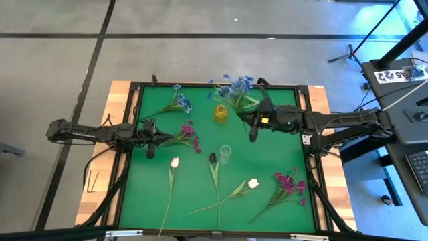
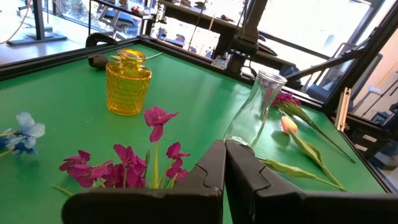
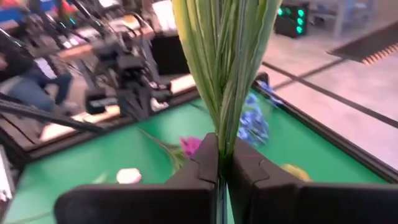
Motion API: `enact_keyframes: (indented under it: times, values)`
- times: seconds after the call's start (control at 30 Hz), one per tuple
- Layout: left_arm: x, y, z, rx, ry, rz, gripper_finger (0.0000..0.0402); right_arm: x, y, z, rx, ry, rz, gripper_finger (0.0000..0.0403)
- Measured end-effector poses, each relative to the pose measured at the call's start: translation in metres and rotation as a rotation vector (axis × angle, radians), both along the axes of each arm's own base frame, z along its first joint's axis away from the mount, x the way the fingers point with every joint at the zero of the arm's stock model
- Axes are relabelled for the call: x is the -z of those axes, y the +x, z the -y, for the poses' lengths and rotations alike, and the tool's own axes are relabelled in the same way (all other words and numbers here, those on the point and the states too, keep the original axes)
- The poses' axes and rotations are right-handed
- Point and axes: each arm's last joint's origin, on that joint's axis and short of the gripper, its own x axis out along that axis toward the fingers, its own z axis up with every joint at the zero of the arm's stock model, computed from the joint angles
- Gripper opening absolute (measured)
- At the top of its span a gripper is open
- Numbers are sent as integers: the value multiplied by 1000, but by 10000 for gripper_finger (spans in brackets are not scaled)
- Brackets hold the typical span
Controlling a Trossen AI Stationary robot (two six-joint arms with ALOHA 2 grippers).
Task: Sort flowers into vase by color
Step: Put the right blue flowers into the transparent vase
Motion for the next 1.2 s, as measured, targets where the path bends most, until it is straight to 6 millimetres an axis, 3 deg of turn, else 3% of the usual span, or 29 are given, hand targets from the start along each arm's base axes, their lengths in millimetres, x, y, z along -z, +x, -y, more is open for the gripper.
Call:
enact_keyframes:
  times: [0.43,0.67,1.2]
  values:
    - [0,0,0,0,0,0,0,23,-4,-6,-221,-50,340,9]
    - [0,0,0,0,0,0,0,36,-7,-7,-255,-40,381,10]
    - [0,0,0,0,0,0,0,57,16,-12,-417,-38,418,10]
